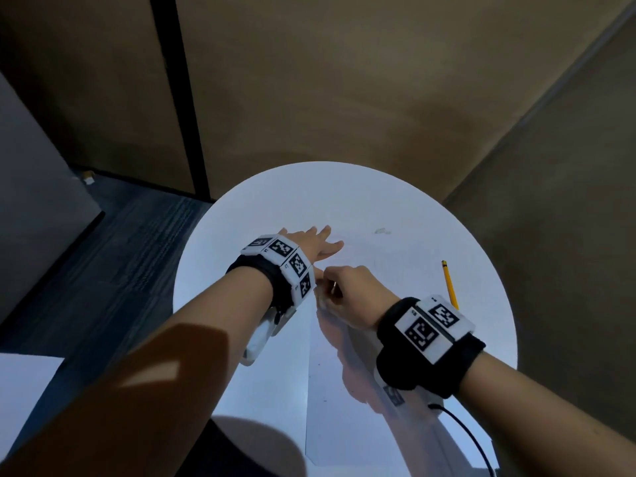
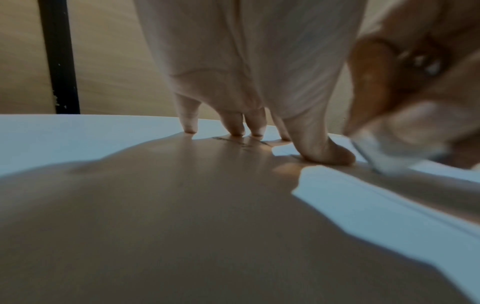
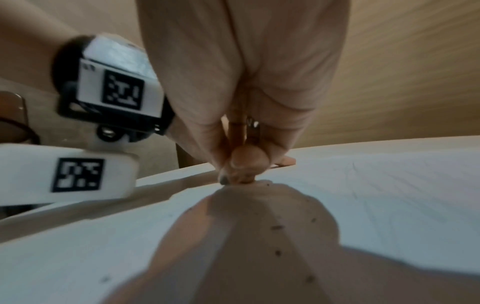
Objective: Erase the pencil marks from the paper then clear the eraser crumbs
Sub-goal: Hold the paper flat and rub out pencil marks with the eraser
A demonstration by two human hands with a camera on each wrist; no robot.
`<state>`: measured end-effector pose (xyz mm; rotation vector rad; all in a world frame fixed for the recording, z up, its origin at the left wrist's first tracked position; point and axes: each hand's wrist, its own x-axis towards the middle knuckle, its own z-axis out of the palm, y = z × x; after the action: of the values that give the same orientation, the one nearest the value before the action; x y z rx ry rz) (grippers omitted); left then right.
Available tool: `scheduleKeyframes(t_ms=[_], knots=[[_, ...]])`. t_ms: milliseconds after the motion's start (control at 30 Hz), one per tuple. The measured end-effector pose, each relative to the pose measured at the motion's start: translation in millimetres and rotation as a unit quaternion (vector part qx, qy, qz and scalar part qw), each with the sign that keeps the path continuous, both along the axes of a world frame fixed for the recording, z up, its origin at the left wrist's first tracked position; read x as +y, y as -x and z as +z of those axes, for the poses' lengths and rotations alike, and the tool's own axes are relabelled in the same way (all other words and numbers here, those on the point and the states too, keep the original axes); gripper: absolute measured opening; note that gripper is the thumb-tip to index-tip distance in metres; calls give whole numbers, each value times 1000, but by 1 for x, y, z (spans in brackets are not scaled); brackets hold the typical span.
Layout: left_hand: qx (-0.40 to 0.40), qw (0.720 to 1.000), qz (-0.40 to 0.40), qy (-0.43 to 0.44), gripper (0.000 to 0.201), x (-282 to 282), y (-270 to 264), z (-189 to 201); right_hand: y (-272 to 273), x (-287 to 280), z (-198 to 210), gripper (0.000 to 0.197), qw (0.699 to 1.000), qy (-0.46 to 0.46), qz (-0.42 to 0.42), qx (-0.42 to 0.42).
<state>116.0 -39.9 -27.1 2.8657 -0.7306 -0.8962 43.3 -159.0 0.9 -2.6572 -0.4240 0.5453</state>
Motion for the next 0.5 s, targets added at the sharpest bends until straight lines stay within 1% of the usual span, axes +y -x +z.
scheduleKeyframes(t_ms=[67, 133, 167, 200, 233, 267, 300, 333, 367, 400, 433, 500], knots=[[-2, 1000, 0, -5, 80, -1, -1, -1, -3, 1, -4, 12, 999, -1, -36, -17], [-4, 1000, -1, 2, 81, 1, 0, -1, 3, 1, -9, 8, 999, -6, -41, -25], [-6, 1000, 1, 10, 79, 2, 1, -2, 6, 0, -10, 10, 999, -7, -27, -16], [-7, 1000, 3, 17, 77, 3, 1, -2, 8, -3, -8, 15, 1000, -7, -13, 11], [-7, 1000, 2, 20, 75, 3, 2, -1, 8, -8, -5, 20, 998, -16, -16, 50], [-6, 1000, -1, 20, 74, 3, 1, 0, 5, -14, -1, 22, 994, -43, -44, 88], [-6, 1000, -3, 19, 71, 3, -1, 1, 1, -22, 0, 19, 985, -89, -96, 116], [-6, 1000, -1, 17, 68, 3, -2, 3, -5, -30, 0, 15, 968, -143, -163, 124], [-8, 1000, 6, 17, 66, 3, -3, 4, -10, -37, 0, 13, 950, -188, -225, 110], [-9, 1000, 12, 15, 64, 2, -3, 4, -13, -43, 0, 13, 937, -212, -266, 87], [-9, 1000, 16, 13, 63, 1, -3, 5, -15, -48, 0, 13, 937, -203, -277, 65], [-13, 1000, 21, 4, 60, -1, -2, 6, -15, -49, -2, 12, 956, -157, -244, 44]])
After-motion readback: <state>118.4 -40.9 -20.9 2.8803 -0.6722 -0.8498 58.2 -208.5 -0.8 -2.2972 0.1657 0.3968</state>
